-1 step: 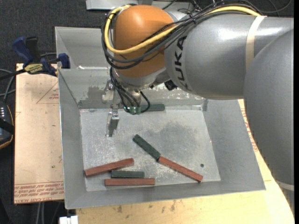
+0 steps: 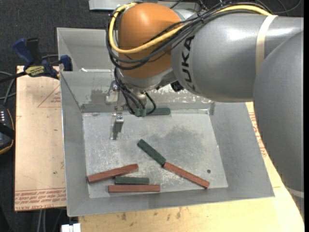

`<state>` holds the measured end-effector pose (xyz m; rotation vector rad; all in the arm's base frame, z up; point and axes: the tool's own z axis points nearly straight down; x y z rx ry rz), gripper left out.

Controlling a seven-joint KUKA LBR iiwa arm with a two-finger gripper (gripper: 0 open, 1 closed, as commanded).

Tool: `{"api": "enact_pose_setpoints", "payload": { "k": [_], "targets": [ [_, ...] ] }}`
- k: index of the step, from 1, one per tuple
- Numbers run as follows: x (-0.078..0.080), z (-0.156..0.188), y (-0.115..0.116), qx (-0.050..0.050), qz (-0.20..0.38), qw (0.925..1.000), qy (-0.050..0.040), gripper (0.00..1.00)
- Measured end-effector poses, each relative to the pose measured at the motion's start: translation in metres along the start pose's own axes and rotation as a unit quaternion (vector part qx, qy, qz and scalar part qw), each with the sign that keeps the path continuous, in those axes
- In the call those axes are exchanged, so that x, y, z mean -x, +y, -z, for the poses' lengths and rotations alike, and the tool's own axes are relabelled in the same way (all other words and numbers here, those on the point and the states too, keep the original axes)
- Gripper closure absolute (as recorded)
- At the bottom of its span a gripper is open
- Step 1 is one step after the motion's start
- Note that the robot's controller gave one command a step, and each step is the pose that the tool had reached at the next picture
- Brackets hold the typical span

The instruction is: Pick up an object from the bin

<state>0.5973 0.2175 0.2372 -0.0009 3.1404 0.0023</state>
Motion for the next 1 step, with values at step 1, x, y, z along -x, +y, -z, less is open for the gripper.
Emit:
{"api": "enact_pose_setpoints", "payload": {
  "k": [1],
  "targets": [
    [-0.0311,-0.0498,-0.0086,0.0,0.051,0.9987,-0.001,0.0]
  ]
}}
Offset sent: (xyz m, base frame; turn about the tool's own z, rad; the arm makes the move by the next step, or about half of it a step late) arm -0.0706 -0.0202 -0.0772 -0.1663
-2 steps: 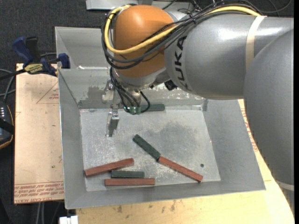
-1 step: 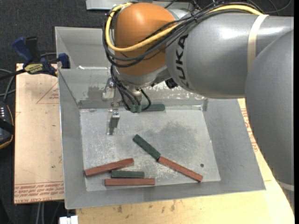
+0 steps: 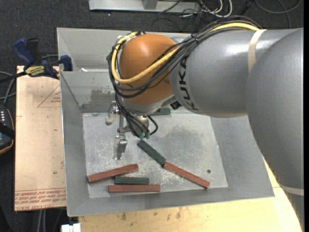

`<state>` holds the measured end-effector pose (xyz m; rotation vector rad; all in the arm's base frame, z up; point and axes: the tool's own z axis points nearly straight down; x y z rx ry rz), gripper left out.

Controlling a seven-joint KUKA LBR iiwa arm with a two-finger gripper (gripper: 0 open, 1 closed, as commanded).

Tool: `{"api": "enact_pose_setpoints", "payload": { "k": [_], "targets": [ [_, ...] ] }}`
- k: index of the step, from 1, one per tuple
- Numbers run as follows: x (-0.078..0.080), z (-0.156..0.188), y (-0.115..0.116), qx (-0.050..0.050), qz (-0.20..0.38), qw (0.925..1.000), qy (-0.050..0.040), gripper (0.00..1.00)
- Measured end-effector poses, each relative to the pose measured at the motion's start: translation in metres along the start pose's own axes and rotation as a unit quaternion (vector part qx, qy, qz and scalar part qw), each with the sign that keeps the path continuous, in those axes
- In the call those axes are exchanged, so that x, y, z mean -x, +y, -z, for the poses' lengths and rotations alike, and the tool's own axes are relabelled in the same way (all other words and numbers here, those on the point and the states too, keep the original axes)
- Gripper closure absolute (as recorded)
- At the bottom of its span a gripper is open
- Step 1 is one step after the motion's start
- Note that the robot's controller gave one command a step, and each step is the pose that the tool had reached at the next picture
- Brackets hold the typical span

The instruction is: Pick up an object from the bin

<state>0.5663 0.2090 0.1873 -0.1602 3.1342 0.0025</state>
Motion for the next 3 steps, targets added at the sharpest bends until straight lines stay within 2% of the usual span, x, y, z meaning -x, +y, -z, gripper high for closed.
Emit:
{"api": "enact_pose_setpoints", "payload": {
  "k": [1,2,3],
  "targets": [
    [-0.042,-0.028,-0.007,-0.001,0.032,0.9995,0.0037,0.0],
    [-0.059,-0.056,-0.032,0.0,0.125,0.9922,0.0013,0.0],
    [-0.083,-0.112,-0.049,0.001,0.11,0.9939,-0.013,0.0]
  ]
}}
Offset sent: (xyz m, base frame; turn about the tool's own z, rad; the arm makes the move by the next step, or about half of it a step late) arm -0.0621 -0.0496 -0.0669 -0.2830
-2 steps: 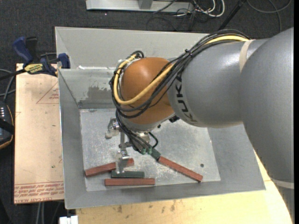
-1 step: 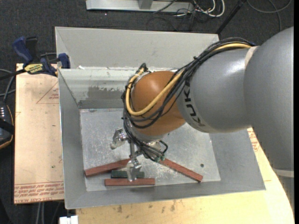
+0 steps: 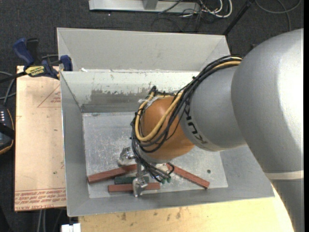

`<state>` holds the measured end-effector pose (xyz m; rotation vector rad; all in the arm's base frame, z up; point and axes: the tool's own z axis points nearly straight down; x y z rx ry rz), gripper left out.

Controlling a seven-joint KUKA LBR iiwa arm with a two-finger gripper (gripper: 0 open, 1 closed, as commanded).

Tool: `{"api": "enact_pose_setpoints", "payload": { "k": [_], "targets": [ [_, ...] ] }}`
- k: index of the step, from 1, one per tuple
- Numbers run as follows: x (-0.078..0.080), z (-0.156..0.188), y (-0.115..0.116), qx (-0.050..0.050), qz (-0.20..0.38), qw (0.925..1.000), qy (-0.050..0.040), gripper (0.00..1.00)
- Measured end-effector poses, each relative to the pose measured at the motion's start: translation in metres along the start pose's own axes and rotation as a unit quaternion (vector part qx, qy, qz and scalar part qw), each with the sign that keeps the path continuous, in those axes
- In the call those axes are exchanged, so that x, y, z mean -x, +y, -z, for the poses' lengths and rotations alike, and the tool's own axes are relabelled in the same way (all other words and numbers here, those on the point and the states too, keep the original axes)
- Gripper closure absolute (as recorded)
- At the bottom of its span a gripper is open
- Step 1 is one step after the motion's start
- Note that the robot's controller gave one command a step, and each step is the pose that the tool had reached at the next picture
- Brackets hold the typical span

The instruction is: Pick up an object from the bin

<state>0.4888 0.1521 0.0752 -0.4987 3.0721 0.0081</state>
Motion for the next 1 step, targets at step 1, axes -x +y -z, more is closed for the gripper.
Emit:
{"api": "enact_pose_setpoints", "payload": {
  "k": [1],
  "targets": [
    [0.0006,0.0065,0.0026,0.001,0.001,0.9999,0.0103,1.0]
  ]
}}
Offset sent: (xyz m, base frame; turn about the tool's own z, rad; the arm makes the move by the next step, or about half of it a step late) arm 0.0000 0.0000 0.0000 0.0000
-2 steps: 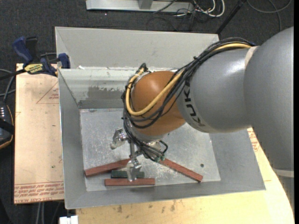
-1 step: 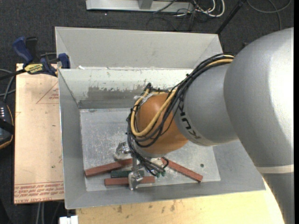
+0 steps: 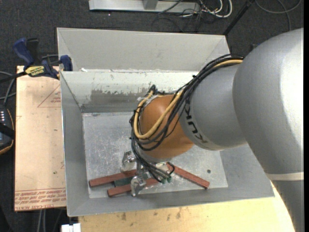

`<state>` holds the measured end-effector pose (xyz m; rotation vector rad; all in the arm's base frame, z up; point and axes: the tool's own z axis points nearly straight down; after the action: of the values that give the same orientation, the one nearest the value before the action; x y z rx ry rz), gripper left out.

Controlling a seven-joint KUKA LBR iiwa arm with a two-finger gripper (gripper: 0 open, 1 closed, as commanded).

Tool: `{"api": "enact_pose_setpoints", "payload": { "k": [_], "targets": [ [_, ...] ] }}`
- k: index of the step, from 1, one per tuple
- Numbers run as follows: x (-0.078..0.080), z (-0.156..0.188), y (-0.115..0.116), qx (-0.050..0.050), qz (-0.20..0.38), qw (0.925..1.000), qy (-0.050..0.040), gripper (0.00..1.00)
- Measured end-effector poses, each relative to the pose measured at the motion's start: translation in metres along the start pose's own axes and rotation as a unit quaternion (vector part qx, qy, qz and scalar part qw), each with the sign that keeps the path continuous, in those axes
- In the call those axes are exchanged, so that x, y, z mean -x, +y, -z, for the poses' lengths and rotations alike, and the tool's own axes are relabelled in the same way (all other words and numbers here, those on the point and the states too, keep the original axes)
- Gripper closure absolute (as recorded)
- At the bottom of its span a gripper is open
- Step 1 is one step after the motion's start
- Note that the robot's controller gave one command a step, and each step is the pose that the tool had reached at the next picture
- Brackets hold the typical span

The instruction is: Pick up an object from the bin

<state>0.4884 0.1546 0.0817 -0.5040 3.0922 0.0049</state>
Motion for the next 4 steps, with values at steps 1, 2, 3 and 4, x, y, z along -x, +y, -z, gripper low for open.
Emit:
{"api": "enact_pose_setpoints", "payload": {
  "k": [1,2,3,4],
  "targets": [
    [0.0,0.0,0.0,0.0,0.0,1.0,0.0,1.0],
    [-0.001,0.004,0.0,0.0,0.0,1.0,0.0025,1.0],
    [-0.002,0.012,0.0,0.0,0.0,1.0,0.0039,1.0],
    [-0.002,0.02,0.0,0.0,0.0,1.0,0.0046,1.0]
  ]
}}
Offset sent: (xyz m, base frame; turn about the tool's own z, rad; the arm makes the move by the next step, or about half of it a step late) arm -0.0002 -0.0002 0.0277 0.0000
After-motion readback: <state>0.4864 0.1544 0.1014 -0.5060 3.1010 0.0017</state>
